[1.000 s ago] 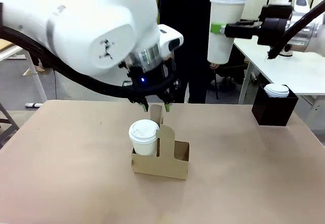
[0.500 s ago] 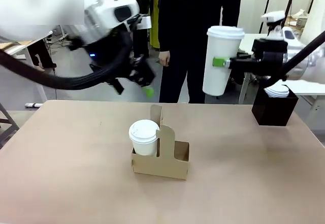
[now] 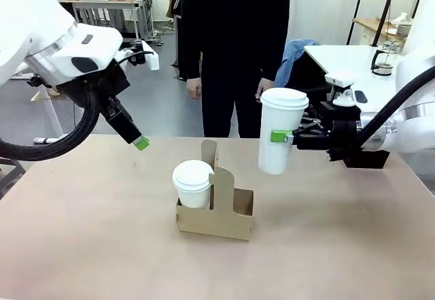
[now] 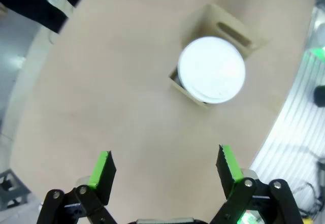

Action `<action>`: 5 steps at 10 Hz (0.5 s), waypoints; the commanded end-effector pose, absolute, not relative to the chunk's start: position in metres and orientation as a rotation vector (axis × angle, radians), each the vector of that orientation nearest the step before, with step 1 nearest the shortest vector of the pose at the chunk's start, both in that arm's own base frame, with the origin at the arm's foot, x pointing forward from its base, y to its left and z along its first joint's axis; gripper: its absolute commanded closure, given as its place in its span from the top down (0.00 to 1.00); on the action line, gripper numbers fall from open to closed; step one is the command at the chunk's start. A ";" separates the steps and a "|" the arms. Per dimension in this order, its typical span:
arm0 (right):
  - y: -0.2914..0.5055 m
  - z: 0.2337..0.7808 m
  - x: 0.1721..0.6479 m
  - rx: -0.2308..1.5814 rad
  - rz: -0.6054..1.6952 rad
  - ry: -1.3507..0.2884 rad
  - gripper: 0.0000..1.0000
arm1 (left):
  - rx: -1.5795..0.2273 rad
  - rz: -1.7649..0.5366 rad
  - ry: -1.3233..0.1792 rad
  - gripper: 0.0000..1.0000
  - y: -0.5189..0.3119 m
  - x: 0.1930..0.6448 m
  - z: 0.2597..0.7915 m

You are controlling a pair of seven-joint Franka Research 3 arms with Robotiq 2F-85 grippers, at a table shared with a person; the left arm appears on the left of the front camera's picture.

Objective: Pour a drink into a cup and package it in a carrier.
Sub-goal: Insert the held 600 ml Paper Cup into the Cup Carrier.

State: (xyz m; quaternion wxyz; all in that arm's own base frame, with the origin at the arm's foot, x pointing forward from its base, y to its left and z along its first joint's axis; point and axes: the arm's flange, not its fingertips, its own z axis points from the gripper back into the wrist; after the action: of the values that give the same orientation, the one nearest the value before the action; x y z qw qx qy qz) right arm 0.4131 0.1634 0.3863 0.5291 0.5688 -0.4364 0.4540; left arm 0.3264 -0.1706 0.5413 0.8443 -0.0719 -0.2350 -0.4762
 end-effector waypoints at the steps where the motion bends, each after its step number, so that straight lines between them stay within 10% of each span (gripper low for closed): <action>1: 0.159 0.396 0.413 1.368 1.089 -1.059 0.84 | -0.170 -1.005 -0.435 1.00 -0.180 0.322 0.548; 5: 0.166 0.390 0.413 1.392 1.128 -1.082 0.84 | -0.164 -1.016 -0.476 1.00 -0.156 0.332 0.527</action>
State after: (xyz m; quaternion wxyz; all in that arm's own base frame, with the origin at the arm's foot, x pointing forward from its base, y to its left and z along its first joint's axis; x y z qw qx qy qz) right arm 0.4127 0.1623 0.3870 0.5245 0.5710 -0.4387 0.4544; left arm 0.3254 -0.1724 0.5392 0.8468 -0.0809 -0.2180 -0.4783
